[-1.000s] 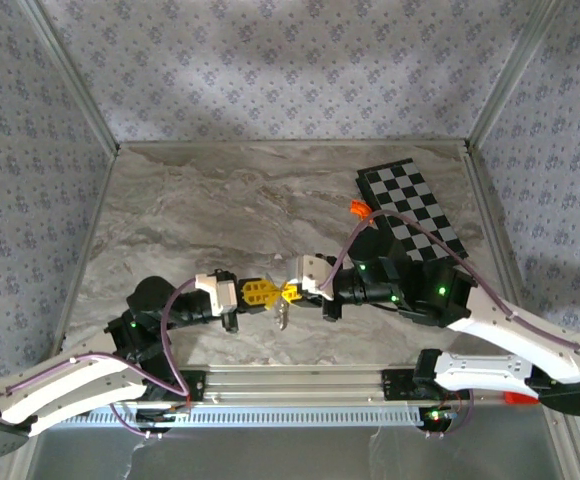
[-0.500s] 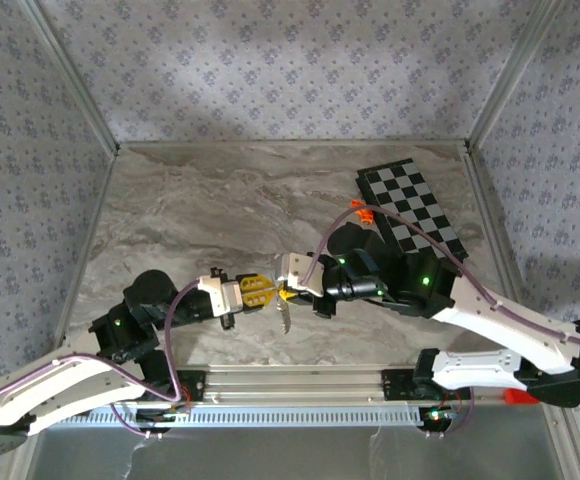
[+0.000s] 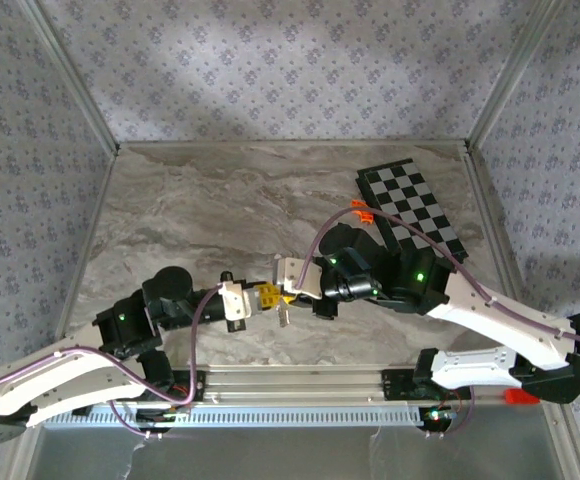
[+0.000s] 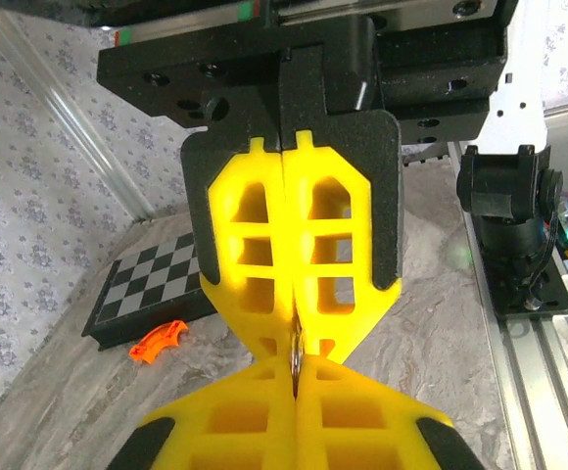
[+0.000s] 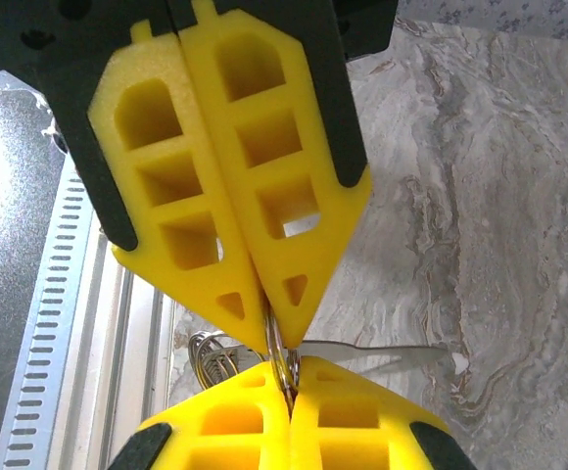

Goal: Put the keys on the keyring

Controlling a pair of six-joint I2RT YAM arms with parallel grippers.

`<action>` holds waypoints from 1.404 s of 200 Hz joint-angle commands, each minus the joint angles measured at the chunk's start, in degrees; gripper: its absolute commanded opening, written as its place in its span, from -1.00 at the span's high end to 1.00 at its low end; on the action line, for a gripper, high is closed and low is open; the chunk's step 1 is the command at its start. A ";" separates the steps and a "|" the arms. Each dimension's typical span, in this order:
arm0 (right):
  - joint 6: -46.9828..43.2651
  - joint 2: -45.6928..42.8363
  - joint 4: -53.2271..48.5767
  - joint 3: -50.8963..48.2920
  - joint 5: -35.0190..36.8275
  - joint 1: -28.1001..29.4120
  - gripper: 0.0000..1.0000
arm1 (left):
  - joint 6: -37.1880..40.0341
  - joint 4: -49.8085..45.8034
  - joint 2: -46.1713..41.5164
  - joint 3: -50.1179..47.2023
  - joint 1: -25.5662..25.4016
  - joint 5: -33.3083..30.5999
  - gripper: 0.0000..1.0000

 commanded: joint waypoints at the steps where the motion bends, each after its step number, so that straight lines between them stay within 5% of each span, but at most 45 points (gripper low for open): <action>1: -1.01 -0.41 -0.12 1.54 0.42 0.40 1.00 | 0.10 0.62 -1.75 -0.11 -0.11 -0.82 1.00; 42: -1.31 -2.22 3.25 -0.73 1.83 1.59 1.00 | -4.74 11.95 -4.97 -4.64 -0.11 1.32 1.00; 83: 2.16 -4.03 8.58 -2.82 -2.15 1.63 0.68 | -9.64 25.90 -5.14 -9.55 -0.11 6.09 1.00; 131: 4.30 -5.94 12.82 -4.86 -4.55 1.23 0.67 | -11.19 28.70 -5.22 -10.22 -0.11 10.09 1.00; 160: 4.41 -6.43 13.29 -5.52 -4.74 1.06 0.84 | -12.34 30.98 -5.54 -11.27 -0.11 11.48 1.00; 175: 4.24 -6.75 13.36 -5.61 -5.06 1.06 1.00 | -12.29 30.38 -5.59 -11.20 -0.11 11.10 1.00; 209: 2.63 -6.75 10.55 -4.38 -2.31 1.28 1.00 | -7.67 19.91 -5.78 -8.76 -0.11 3.09 1.00; 248: 0.93 -2.47 3.97 -0.97 1.03 2.10 1.00 | 0.05 7.31 -2.51 -5.35 -0.11 -7.03 0.73; 281: -0.50 1.45 0.42 1.25 4.85 3.26 1.00 | 0.55 6.14 -0.66 -3.76 -0.09 -7.13 0.88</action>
